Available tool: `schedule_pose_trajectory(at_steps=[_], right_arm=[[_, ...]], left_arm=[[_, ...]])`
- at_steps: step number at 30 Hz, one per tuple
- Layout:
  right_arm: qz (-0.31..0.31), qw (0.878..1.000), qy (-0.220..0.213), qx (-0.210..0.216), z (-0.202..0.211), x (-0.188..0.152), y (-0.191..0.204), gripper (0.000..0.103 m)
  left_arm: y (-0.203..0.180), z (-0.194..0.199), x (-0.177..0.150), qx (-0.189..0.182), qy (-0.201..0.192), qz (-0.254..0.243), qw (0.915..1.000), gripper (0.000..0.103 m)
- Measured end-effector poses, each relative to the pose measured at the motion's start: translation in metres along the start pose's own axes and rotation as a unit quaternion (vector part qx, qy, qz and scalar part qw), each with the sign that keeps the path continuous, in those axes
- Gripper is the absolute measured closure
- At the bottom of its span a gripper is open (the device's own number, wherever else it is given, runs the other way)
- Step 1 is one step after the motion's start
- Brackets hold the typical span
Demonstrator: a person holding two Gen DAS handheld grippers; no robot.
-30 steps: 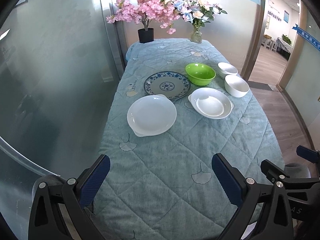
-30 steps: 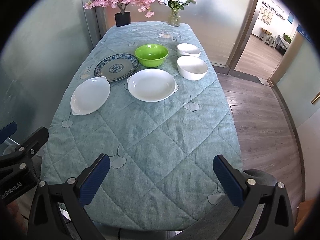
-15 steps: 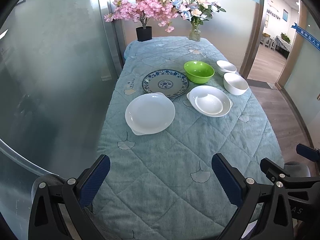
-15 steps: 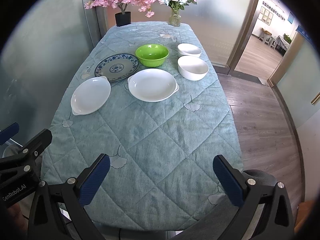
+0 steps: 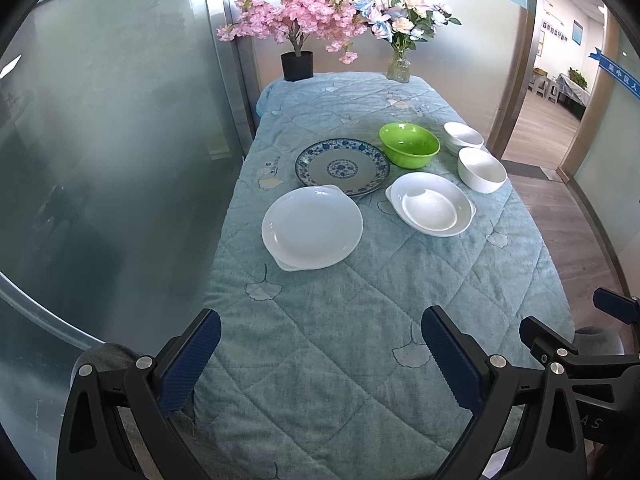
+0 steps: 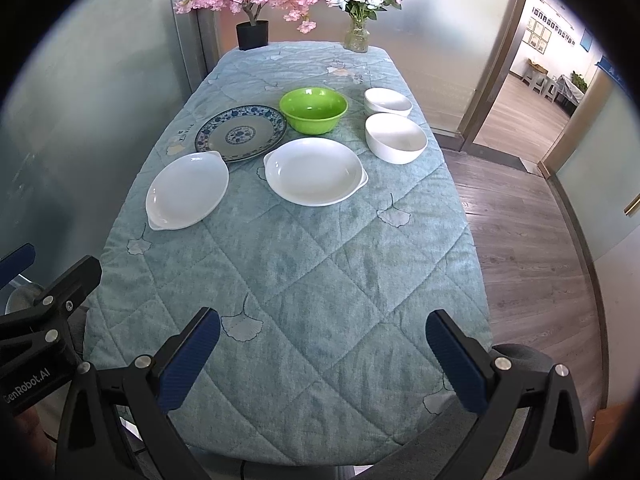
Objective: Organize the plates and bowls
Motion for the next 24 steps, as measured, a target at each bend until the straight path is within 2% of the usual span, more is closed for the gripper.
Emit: schedule_pose_trajectory(at_steps=[5,16,19,21,24], right_arm=[[0.005,1.0,-0.002,0.0,-0.002,0.006,0.007,0.001],[0.02,1.0,-0.004,0.012,-0.008,0.023,0.022,0.001],[0.02,1.0,-0.003,0.011,-0.013,0.028,0.022,0.001],[0.015,1.0,-0.001,0.007,-0.016,0.031,0.019,0.001],[0.008,1.0,0.004,0.004,-0.022,0.036,0.014,0.001]], left_arm=[[0.003,-0.006,0.004,0.009,0.006,0.005,0.9999,0.011],[0.018,-0.018,0.013,0.009,0.005,0.015,0.9998,0.01],[0.024,-0.02,0.018,-0.004,-0.002,0.021,0.9998,0.01],[0.032,-0.021,0.023,-0.026,-0.009,0.029,0.9992,0.008],[0.041,-0.027,0.033,-0.024,-0.012,0.034,0.9991,0.006]])
Point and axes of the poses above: each gripper's, at about its wrist camera, not at the fingertips, and z roughly against the way its jaws point, y to its left, x to its top, the point moved 1 cm from there along -z, roughly the way its jaws point, and after that the axes turned 5 degrees about z, right-handed, at the moved point
